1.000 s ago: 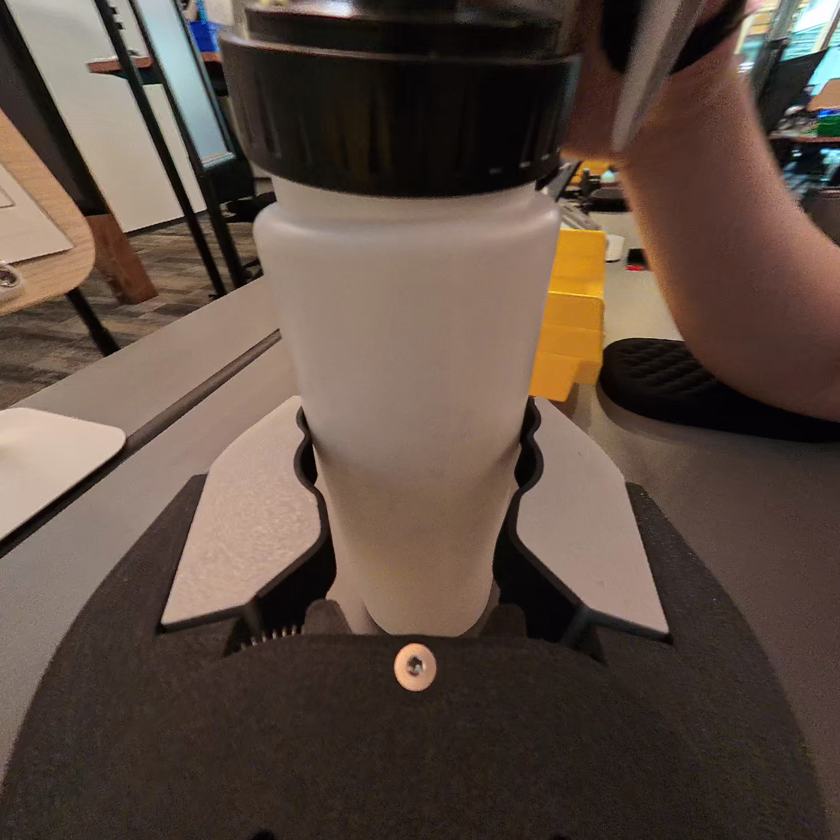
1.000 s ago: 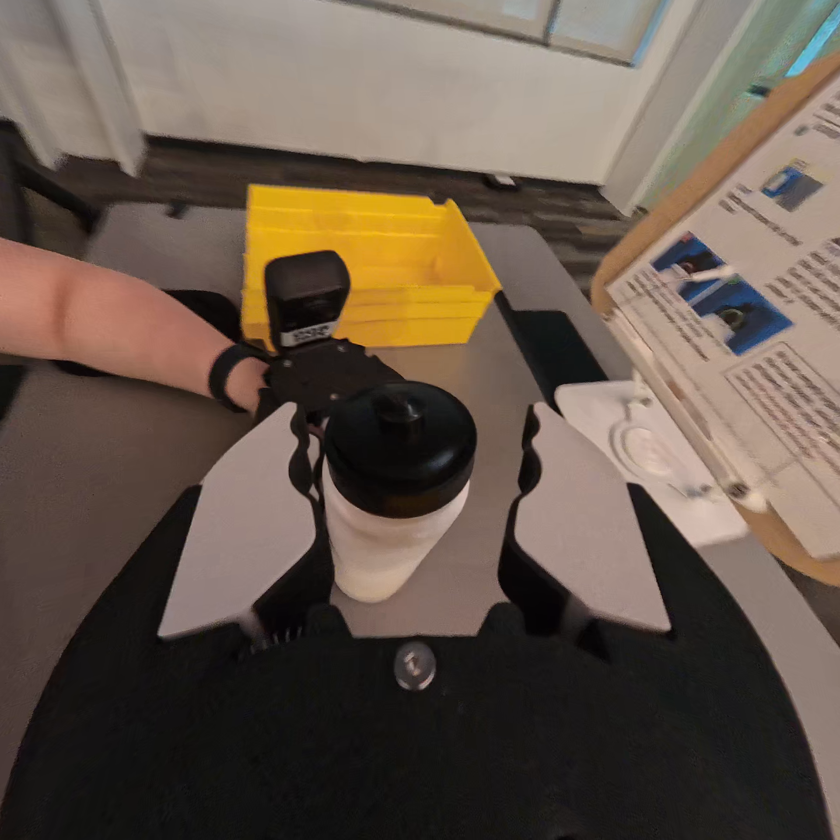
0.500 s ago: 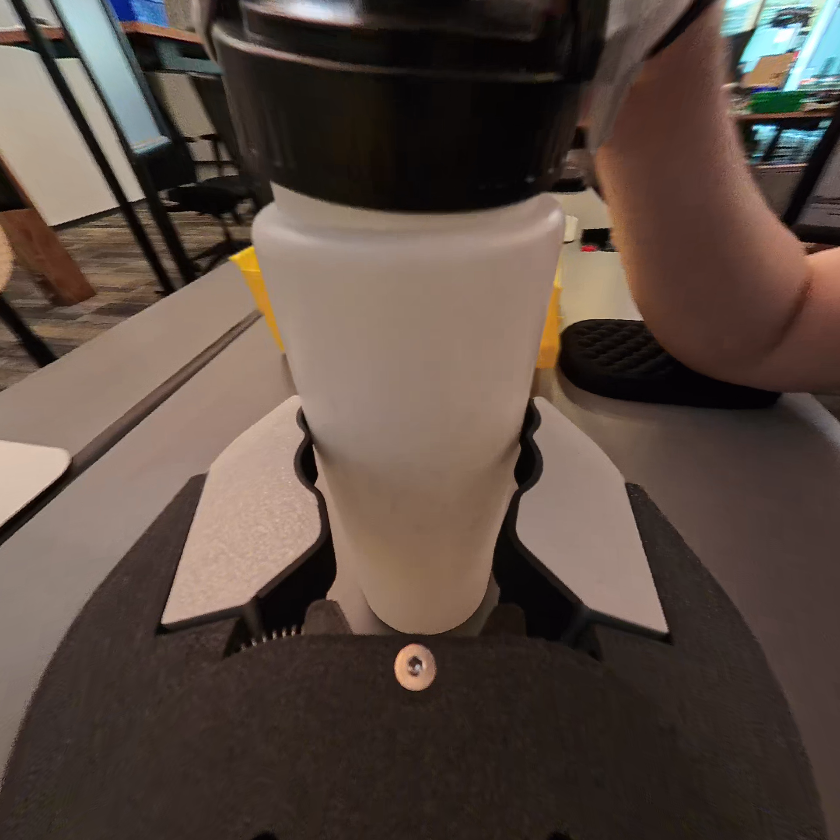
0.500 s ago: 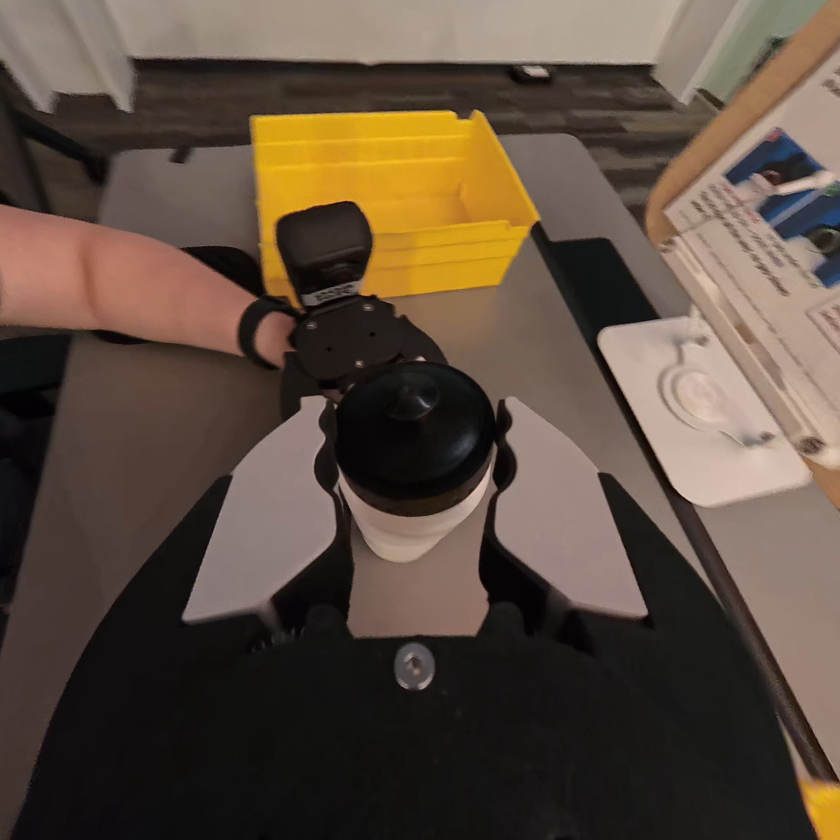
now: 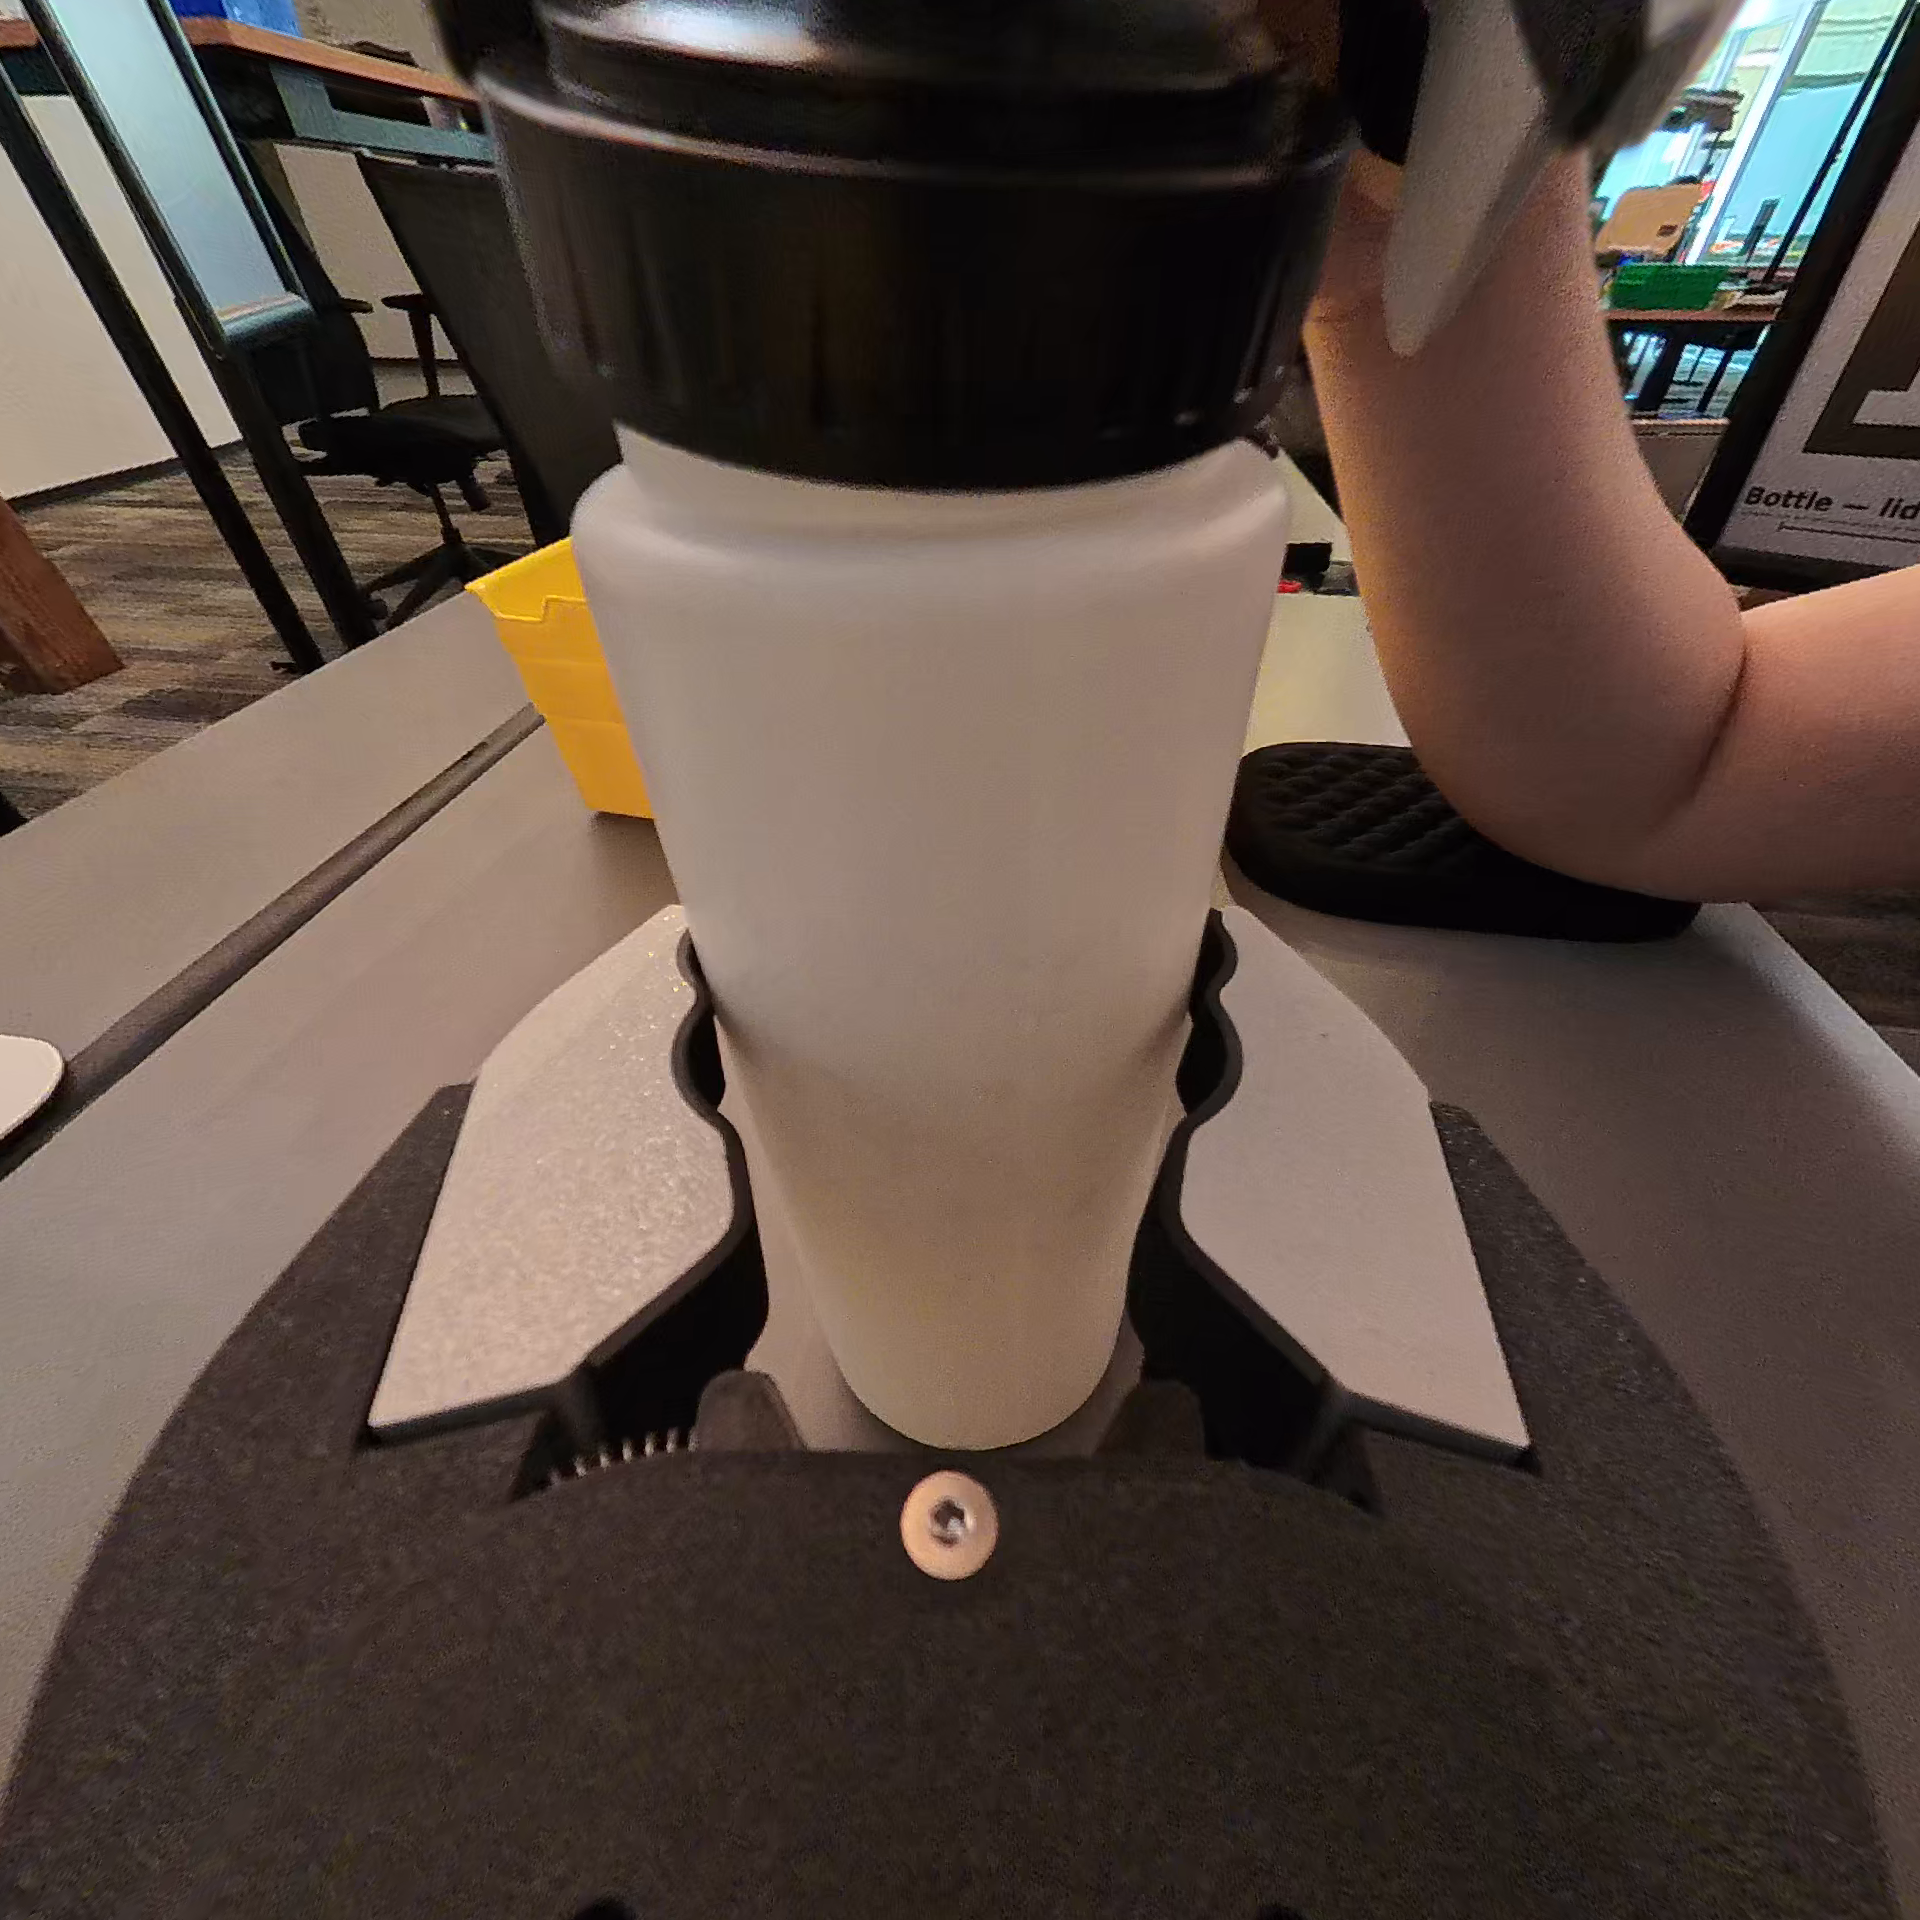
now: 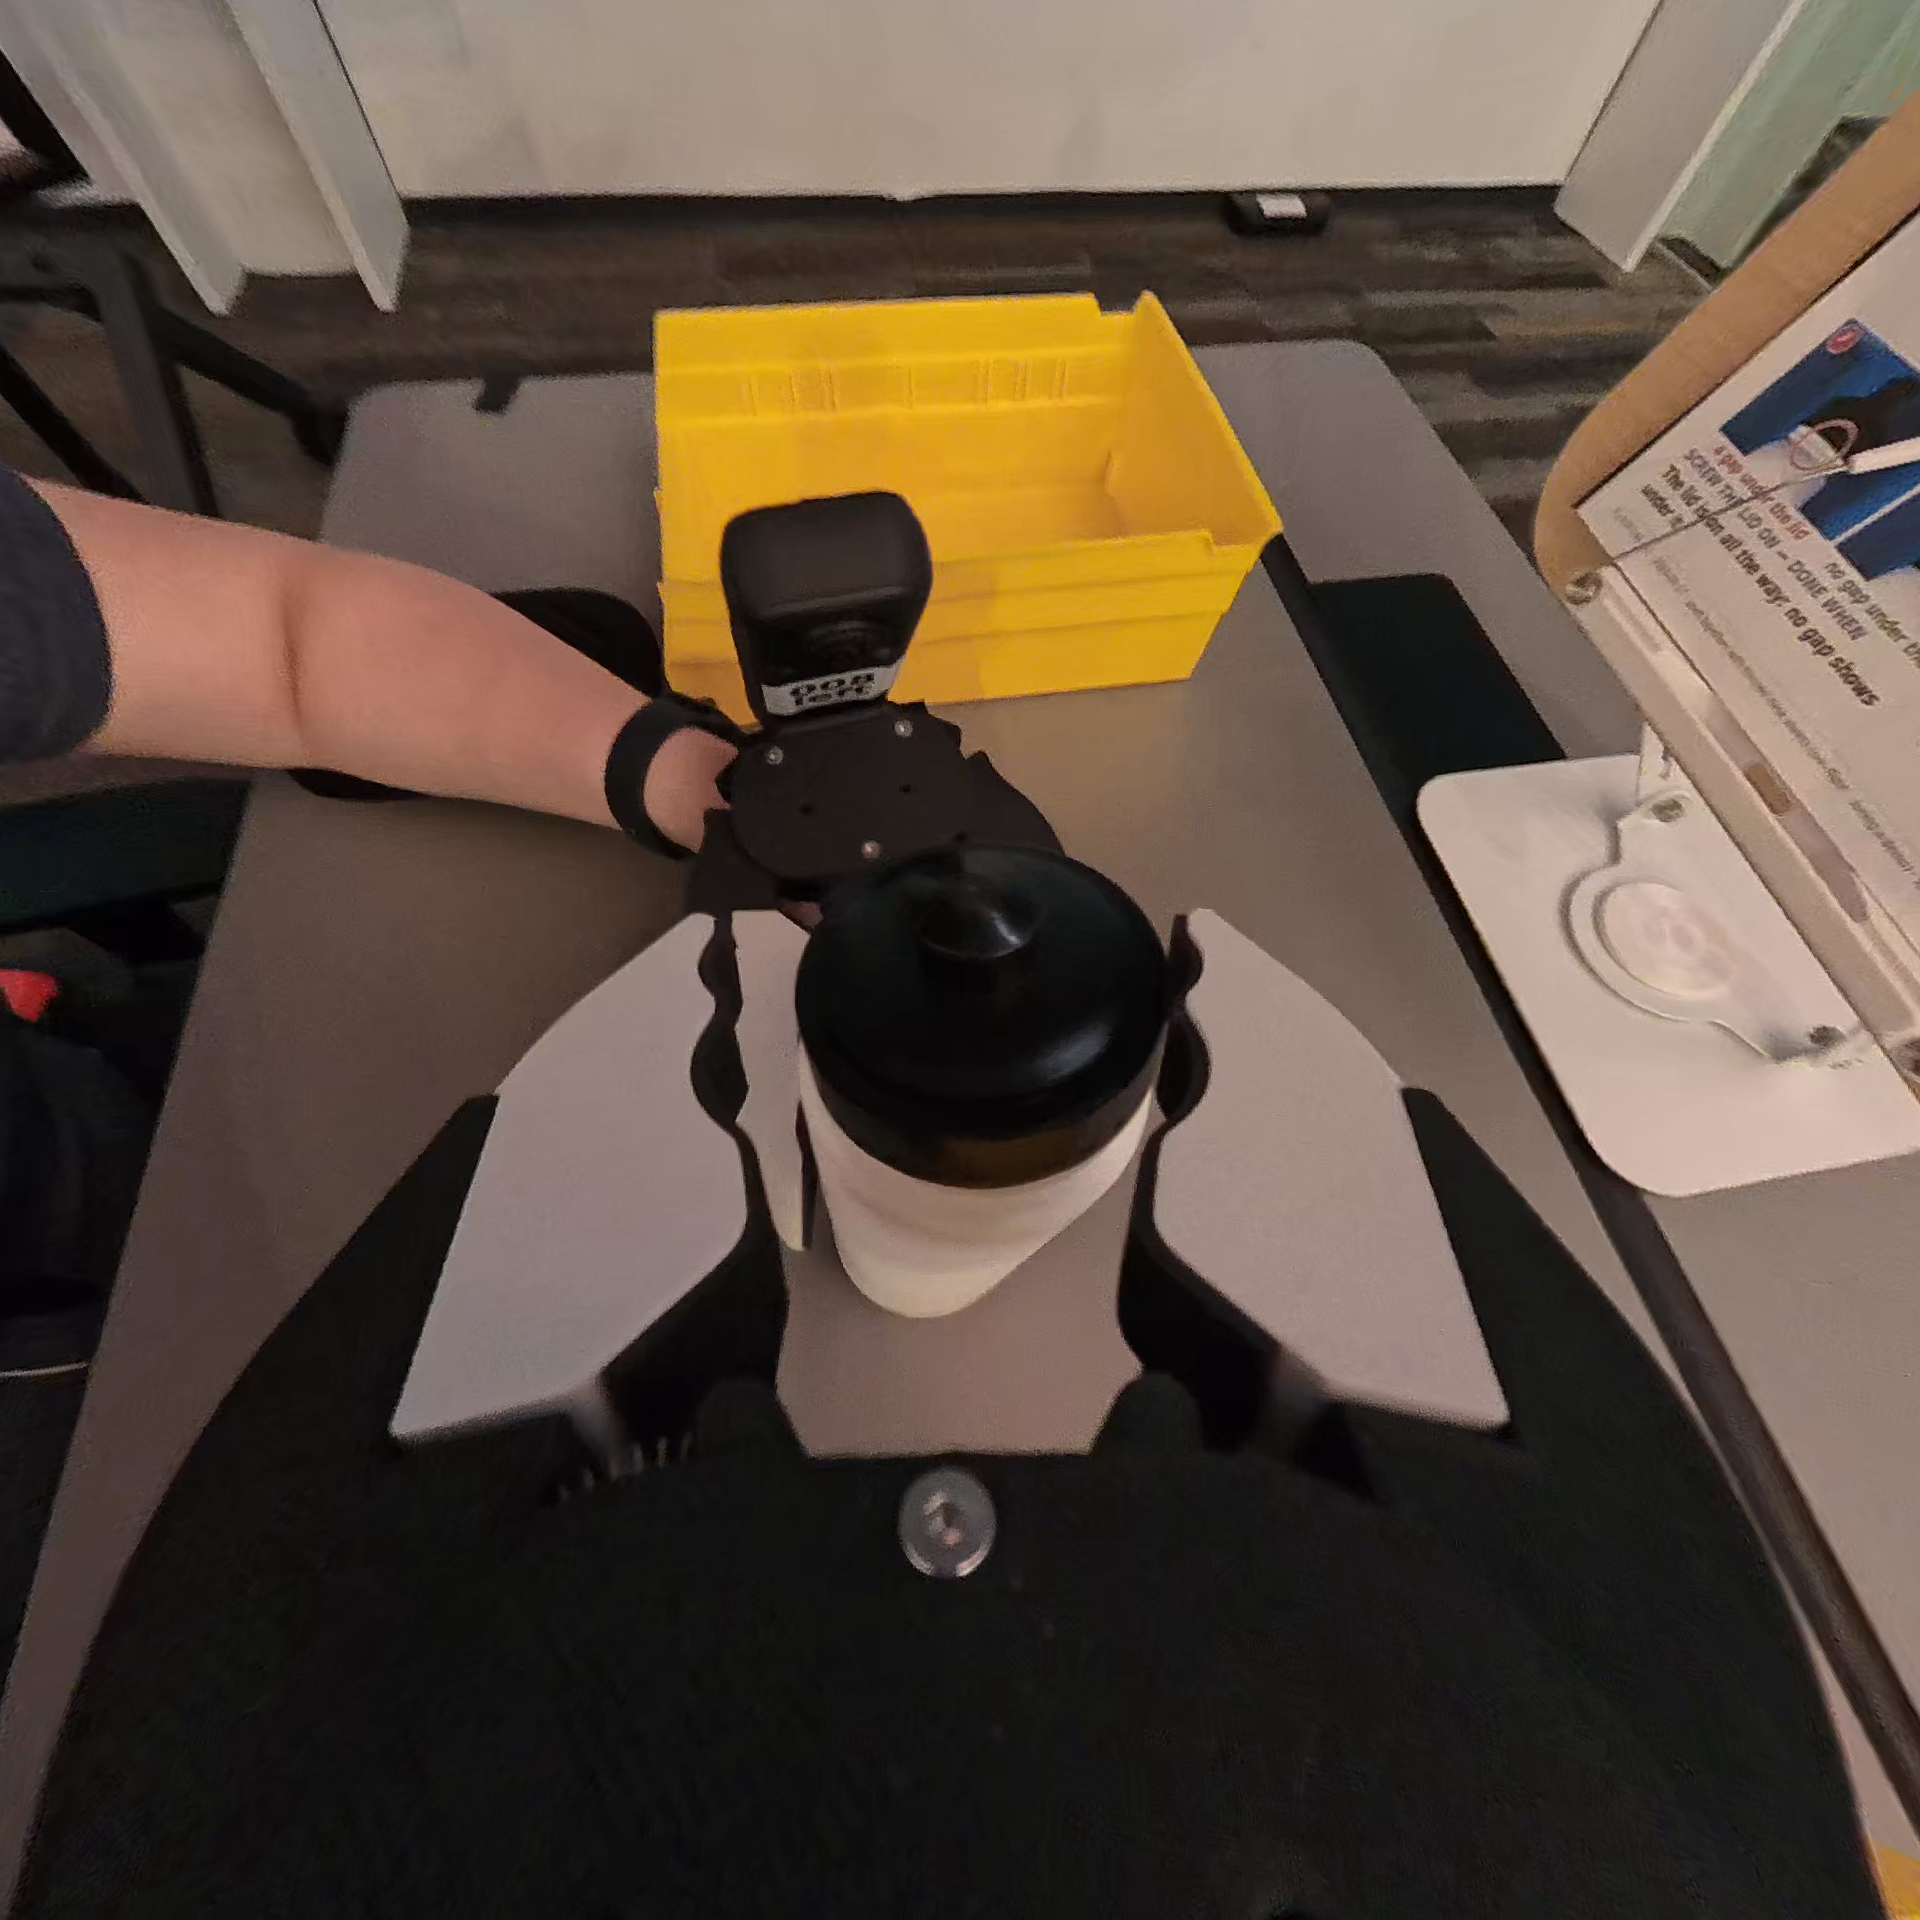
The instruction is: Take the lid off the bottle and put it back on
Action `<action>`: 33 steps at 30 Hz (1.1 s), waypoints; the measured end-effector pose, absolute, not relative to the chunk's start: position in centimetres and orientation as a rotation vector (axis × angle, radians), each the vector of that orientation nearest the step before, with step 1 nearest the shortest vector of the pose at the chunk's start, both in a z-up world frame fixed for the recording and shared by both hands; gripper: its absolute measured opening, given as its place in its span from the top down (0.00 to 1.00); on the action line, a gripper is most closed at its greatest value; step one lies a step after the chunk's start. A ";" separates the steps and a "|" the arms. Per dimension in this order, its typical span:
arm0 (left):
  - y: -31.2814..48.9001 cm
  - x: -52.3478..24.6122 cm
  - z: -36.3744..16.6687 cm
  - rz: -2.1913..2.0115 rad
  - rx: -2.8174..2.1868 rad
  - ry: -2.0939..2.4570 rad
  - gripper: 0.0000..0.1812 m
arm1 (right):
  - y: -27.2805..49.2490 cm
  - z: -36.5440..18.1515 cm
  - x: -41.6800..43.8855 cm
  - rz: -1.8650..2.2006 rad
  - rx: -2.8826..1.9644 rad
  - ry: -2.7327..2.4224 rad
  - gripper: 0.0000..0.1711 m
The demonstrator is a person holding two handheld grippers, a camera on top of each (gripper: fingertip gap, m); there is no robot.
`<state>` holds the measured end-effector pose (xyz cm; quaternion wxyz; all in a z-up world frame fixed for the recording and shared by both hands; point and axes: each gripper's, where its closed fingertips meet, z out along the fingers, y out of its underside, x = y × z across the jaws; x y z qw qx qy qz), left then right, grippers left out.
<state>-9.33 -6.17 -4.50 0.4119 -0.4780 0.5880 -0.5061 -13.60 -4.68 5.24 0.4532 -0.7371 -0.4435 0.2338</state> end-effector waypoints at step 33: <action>-5.7 -9.5 -4.5 -1.268 -1.212 1.477 0.52 | -4.4 6.9 -12.6 0.658 -1.703 -1.071 0.86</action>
